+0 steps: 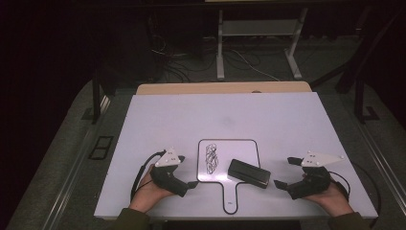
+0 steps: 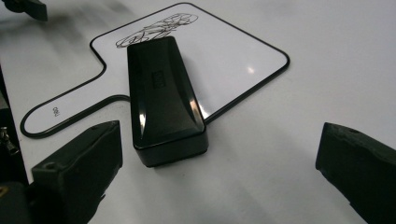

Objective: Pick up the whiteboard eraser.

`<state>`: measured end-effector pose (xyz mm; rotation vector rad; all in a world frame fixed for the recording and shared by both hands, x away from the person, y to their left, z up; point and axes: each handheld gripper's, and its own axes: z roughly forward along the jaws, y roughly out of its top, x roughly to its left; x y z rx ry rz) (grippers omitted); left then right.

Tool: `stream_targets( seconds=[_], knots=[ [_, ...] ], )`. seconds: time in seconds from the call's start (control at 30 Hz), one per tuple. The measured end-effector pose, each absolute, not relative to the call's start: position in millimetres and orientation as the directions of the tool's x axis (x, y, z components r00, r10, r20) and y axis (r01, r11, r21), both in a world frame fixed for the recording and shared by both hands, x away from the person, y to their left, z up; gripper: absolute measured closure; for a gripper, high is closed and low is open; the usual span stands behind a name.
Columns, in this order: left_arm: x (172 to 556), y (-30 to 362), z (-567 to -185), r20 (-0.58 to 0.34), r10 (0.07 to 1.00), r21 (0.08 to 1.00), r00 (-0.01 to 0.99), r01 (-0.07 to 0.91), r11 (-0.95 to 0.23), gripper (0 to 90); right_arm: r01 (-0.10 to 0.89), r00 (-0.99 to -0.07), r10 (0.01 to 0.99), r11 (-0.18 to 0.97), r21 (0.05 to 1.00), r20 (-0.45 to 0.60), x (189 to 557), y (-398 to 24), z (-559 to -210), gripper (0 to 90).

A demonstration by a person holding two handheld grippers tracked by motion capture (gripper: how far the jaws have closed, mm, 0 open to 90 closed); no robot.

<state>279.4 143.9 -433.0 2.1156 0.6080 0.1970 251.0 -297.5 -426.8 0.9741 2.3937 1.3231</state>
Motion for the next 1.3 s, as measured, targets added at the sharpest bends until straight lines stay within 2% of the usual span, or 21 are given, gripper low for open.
stream_targets(
  seconds=[0.53, 1.3],
  knots=[
    [278.4, 148.7, -430.2, -0.115, 0.494, 0.820, 0.862, 0.363, -0.442, 0.4, 0.430, -0.769, 0.629, 0.375, 0.821, 0.115, 255.3, -293.1, -423.4, 0.0],
    [274.4, 147.6, -429.7, -0.096, 0.496, 0.823, 0.863, 0.349, -0.447, 0.0, 0.426, -0.797, 0.588, 0.390, 0.816, 0.136, 271.6, -278.2, -417.4, 0.0]
  ],
)
